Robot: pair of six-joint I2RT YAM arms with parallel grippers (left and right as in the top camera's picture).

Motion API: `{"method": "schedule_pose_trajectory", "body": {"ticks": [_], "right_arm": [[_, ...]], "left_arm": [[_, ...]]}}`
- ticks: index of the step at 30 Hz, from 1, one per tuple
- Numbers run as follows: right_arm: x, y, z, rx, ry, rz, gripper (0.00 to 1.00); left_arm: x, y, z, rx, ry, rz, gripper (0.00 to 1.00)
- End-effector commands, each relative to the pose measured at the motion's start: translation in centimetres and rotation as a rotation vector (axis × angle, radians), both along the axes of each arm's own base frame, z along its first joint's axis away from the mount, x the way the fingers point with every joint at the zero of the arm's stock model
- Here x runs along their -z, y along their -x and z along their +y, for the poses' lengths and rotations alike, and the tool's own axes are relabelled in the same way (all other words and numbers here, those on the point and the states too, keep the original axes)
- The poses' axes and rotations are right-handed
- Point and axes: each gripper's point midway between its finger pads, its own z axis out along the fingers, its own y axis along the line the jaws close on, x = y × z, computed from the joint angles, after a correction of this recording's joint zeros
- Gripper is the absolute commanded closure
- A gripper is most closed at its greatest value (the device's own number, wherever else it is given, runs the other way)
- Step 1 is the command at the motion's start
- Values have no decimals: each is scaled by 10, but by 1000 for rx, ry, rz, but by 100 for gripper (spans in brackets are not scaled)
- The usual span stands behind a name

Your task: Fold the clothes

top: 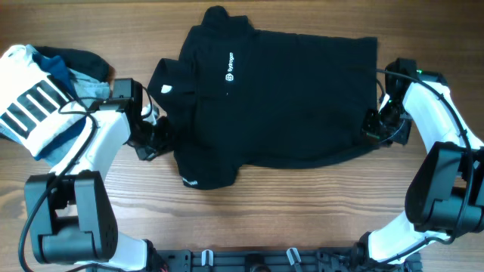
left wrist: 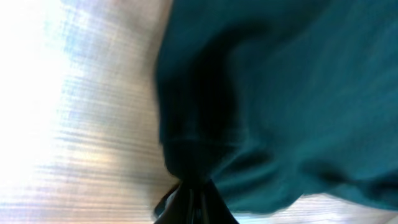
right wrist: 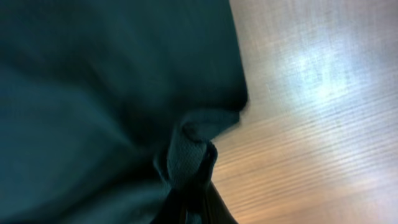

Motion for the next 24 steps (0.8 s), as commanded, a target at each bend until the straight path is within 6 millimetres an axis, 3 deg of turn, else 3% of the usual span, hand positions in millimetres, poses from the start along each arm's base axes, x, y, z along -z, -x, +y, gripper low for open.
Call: {"method": "schedule_pose_trajectory", "body": {"ticks": [1, 3, 5, 9, 12, 15, 17, 22, 24], "right_arm": [[-5, -24, 5, -42, -43, -118, 96], [-5, -32, 3, -38, -37, -153, 96], [-5, -40, 2, -39, -35, -183, 96], [-7, -52, 0, -37, -25, -234, 96], [-6, -48, 0, -36, -27, -217, 96], [-5, -32, 1, -31, -32, -152, 96], [-5, -25, 2, -31, -38, -123, 96], [-5, -22, 3, -31, -40, -112, 96], [-5, -24, 11, -32, -89, -121, 96]], "left_arm": [[-20, -40, -9, -4, 165, -195, 96], [-42, -59, -22, -6, 313, -294, 96], [-45, -66, -23, -28, 325, -311, 96], [-46, -66, -24, -28, 329, -314, 96], [-52, -60, -33, -25, 404, -289, 96], [-45, -39, -34, -32, 397, -190, 96], [-30, -32, -20, -50, 284, -141, 96], [-14, -30, 3, -70, 122, -126, 96], [-18, -34, -3, -64, 162, -145, 96]]}}
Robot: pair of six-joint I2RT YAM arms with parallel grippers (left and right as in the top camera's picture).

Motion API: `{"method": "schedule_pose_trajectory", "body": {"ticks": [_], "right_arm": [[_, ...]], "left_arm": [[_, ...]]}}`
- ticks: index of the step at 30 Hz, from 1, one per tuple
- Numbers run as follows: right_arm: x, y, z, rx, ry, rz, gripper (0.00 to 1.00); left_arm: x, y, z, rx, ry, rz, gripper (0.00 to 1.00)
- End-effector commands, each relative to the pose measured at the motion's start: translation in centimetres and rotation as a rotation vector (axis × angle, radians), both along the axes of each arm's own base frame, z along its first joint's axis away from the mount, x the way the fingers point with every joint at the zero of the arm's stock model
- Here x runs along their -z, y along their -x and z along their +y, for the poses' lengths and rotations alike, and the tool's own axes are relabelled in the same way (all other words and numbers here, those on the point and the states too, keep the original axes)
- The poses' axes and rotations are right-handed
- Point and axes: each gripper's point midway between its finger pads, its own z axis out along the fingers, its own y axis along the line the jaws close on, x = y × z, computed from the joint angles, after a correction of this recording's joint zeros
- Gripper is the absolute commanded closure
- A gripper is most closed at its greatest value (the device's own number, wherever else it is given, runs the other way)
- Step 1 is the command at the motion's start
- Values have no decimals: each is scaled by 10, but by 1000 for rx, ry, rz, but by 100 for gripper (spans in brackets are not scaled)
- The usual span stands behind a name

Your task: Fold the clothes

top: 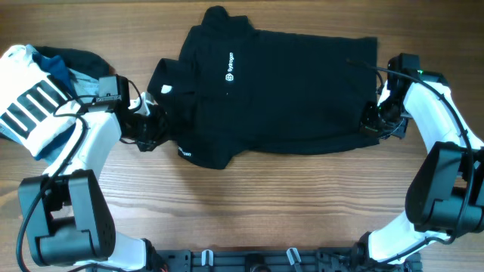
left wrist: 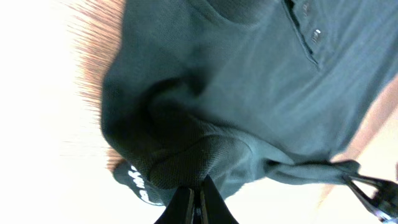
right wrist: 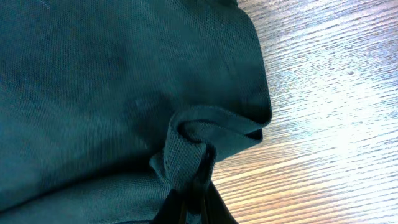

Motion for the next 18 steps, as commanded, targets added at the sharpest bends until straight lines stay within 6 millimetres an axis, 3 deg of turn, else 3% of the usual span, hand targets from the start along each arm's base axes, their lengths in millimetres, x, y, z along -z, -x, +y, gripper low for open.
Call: {"method": "schedule_pose_trajectory", "body": {"ticks": [1, 2, 4, 7, 11, 18], "right_arm": [[-7, 1, 15, -6, -97, -21, 96], [-10, 4, 29, 4, -185, -13, 96], [-12, 3, 30, 27, -234, -23, 96], [-16, -16, 5, 88, -233, -118, 96], [-22, -44, -5, 75, -256, -258, 96], [-24, -59, -10, 64, -235, -320, 96]], "left_arm": [[-12, -5, -12, 27, 81, -46, 96], [-33, -6, -33, 55, 254, -76, 96], [-65, -14, -48, 4, 487, -74, 96], [-87, -58, -20, -114, 528, -216, 96], [-66, -90, 13, -283, 305, -276, 96], [-45, -99, 15, -334, 96, -288, 96]]}}
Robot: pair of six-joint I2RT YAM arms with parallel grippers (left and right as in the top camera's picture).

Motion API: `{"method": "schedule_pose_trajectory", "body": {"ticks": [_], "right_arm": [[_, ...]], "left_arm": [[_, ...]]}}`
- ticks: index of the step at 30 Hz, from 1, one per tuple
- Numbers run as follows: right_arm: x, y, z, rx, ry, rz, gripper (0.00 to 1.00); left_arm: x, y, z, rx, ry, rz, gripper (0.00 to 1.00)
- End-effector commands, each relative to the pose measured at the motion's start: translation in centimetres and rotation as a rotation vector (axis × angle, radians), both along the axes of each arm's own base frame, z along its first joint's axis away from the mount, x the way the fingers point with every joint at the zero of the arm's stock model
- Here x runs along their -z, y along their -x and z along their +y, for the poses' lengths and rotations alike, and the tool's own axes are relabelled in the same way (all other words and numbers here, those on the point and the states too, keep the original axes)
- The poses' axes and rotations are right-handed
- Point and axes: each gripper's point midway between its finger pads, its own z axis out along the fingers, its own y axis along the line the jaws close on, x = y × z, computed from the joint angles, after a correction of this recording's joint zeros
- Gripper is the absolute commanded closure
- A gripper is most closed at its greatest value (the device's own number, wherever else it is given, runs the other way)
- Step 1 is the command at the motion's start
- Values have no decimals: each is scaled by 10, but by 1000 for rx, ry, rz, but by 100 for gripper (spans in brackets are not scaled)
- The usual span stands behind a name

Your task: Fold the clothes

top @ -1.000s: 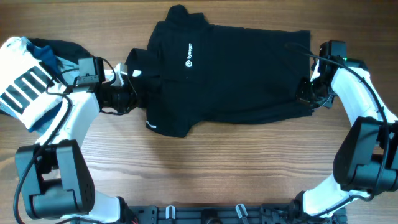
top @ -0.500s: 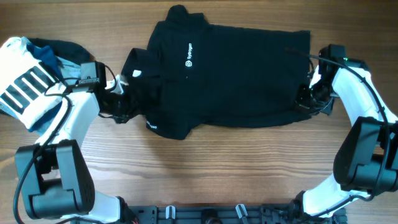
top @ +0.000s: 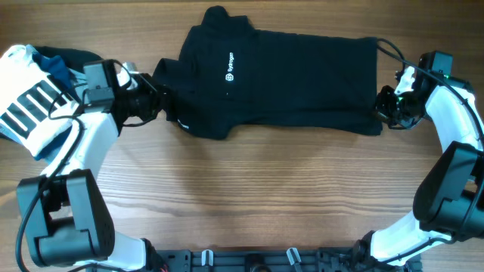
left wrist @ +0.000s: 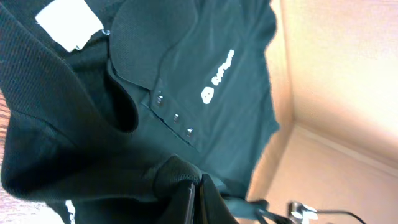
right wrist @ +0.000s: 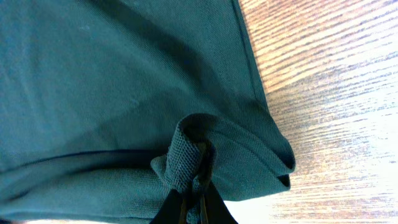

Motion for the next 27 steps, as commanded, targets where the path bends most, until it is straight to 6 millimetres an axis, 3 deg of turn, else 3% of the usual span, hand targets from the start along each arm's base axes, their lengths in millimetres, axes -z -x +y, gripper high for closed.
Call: {"method": "schedule_pose_trajectory", "body": {"ticks": [1, 6, 9, 10, 11, 13, 15, 17, 21, 27], "right_arm": [[-13, -12, 1, -26, 6, -69, 96], [-18, -28, -4, -27, 28, -139, 96], [-23, -40, -4, -35, 38, -192, 96], [-27, -50, -1, -50, 51, -234, 73], [-30, -58, 2, -64, 60, -270, 54], [-31, -61, 4, -72, 81, -277, 51], [-28, -59, -1, -57, 107, -260, 34], [-28, -58, -1, -58, 106, -255, 31], [-14, -24, 8, -59, 64, -102, 28], [-1, 41, 14, -24, 43, 184, 27]], "left_arm": [[8, -9, 15, -92, -132, 5, 96], [4, -19, 21, -120, -170, -40, 96], [-8, -31, 11, -102, -174, -121, 80], [-12, -36, 8, -102, -186, -154, 65], [-13, -40, 10, -121, -226, -171, 44], [-5, -34, 10, -117, -233, -129, 42], [17, -9, 8, -96, -229, 13, 41], [35, 18, 6, -66, -239, 144, 41], [52, 53, -10, 27, -275, 274, 26], [61, 66, -29, 96, -404, 286, 24]]}}
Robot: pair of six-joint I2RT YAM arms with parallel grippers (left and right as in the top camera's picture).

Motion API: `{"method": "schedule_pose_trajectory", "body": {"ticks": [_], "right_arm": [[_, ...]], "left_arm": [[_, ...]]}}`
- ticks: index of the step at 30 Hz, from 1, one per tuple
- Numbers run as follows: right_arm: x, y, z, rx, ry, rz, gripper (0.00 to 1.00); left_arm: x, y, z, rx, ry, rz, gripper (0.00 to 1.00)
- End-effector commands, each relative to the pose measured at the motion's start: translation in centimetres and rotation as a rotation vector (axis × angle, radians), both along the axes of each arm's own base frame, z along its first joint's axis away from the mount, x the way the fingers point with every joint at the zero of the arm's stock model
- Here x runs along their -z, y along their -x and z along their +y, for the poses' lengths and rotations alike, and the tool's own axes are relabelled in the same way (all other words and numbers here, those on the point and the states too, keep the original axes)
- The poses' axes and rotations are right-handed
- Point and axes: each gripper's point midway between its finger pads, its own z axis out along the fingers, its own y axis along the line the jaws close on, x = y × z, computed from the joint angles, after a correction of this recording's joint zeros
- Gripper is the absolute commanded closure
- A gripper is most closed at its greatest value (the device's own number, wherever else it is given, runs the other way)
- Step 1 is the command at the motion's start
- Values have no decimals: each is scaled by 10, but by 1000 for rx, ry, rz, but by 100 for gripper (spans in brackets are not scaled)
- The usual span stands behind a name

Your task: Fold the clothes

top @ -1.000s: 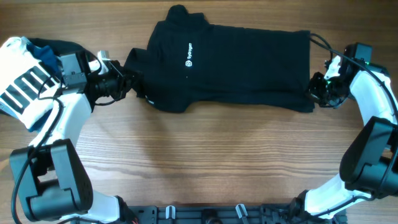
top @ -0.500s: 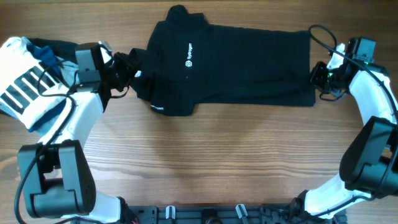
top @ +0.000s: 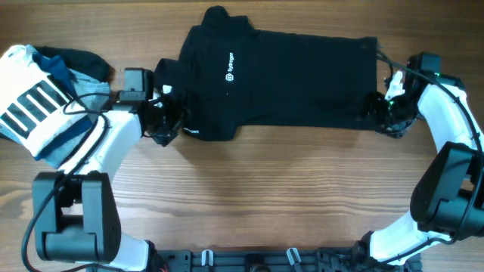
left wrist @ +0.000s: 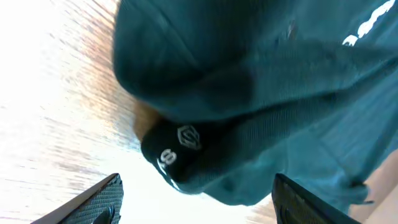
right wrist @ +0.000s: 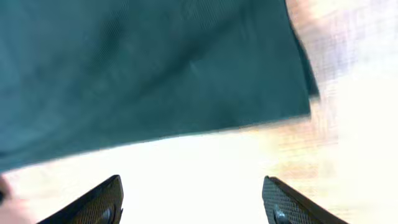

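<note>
A black polo shirt (top: pixel 280 75) with a small white chest logo lies across the back of the wooden table, its front half doubled over onto the back half. My left gripper (top: pixel 162 125) stands open at the shirt's left end, by the folded sleeve (left wrist: pixel 186 149) with its white print. My right gripper (top: pixel 386 121) stands open at the shirt's right end, just off the hem corner (right wrist: pixel 292 93). Nothing sits between either pair of fingers.
A heap of other clothes (top: pixel 41 94), white with black stripes plus blue and dark pieces, lies at the far left beside my left arm. Bare wood table (top: pixel 265 204) runs along the front.
Both grippers were shut on the shirt's front edge, holding it over the back half. Now both are open and the fabric lies released, with each gripper just off its end.
Both grippers were shut on the shirt's near edge, left at the sleeve side, right at the hem corner. At the following moments that edge stood farther back over the shirt. Now the shirt lies doubled into a narrower band and both grippers are open.
</note>
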Motion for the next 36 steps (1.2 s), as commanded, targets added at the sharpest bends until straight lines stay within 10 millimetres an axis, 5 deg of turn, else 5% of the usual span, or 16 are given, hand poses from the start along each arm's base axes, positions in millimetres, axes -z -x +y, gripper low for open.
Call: {"method": "schedule_pose_trajectory", "body": {"ticks": [1, 6, 16, 29, 33, 35, 36], "right_arm": [[-5, 17, -5, 26, 38, 69, 26], [-3, 35, 0, 43, 18, 145, 25], [54, 80, 14, 63, -8, 225, 24], [63, 77, 13, 67, -1, 195, 22], [63, 77, 13, 67, -1, 194, 22], [63, 77, 13, 67, -1, 194, 22], [63, 77, 13, 67, -1, 194, 22]], "left_arm": [[5, 5, -7, 64, -136, -13, 26], [8, 10, -28, 256, -295, -82, 25], [1, -10, -28, 330, -359, -198, 19], [1, -21, -10, 310, -430, -218, 27], [21, -11, -13, 341, -432, -152, 49], [28, -6, -23, 367, -394, -132, 95], [28, -5, -30, 379, -354, -136, 96]]}}
